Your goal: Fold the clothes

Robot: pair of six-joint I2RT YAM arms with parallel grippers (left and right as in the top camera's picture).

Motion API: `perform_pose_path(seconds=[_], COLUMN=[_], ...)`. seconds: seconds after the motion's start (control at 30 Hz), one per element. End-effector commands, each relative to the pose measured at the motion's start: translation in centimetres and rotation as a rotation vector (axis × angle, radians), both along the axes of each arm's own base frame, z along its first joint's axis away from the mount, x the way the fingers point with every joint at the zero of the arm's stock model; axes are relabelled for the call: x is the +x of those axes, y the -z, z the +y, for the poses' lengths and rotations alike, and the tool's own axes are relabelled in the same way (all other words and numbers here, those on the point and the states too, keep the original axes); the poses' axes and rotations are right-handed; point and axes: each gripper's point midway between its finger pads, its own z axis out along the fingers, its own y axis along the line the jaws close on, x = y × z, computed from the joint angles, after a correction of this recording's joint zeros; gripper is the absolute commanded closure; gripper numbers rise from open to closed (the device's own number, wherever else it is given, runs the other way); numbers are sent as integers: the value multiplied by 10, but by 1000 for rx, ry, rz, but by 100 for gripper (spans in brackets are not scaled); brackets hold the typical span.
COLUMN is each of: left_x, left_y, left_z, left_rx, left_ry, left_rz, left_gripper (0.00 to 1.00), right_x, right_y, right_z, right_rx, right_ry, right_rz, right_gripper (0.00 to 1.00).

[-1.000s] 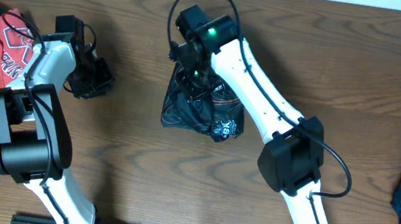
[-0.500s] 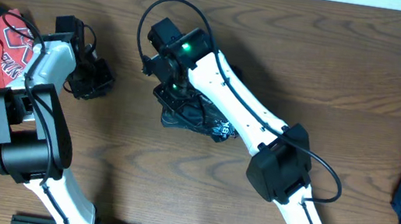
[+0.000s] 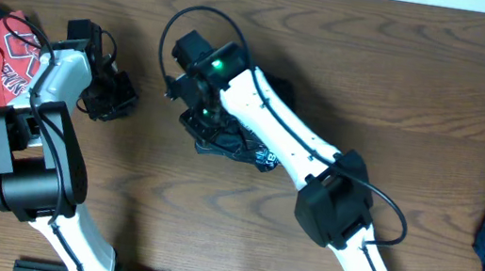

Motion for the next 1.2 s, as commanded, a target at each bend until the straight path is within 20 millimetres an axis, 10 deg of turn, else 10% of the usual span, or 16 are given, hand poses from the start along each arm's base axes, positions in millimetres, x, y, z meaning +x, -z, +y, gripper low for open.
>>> perform_pose_path(seconds=[0.0, 0.1, 0.27, 0.37, 0.63, 0.7, 0.8, 0.93, 1.17], left_x=[-3, -2, -2, -2, -1, -1, -1, -2, -6], left_y=[-2, -2, -2, -2, -2, -2, -2, -2, -2], left_z=[2, 2, 2, 2, 2, 3, 5, 11, 20], left_rx=[6, 6, 6, 6, 8, 9, 9, 9, 5], left_ry=[8, 8, 8, 8, 8, 6, 0, -15, -42], left_rz=[0, 0, 0, -1, -5, -8, -8, -8, 3], left_gripper=[83, 83, 83, 83, 83, 83, 83, 83, 83], right_x=[-16, -15, -5, 14, 80, 88, 93, 94, 94], right_y=[24, 27, 24, 15, -41, -36, -11, 15, 32], right_z=[8, 9, 6, -3, -38, -57, -84, -110, -99], right_rx=[-27, -29, -23, -37, 23, 22, 0, -37, -6], right_ry=[-43, -36, -20, 12, 208, 278, 339, 391, 357], right_rz=[50, 52, 31, -24, -133, -75, 37, 115, 109], right_gripper=[99, 53, 63, 45, 46, 62, 44, 47, 40])
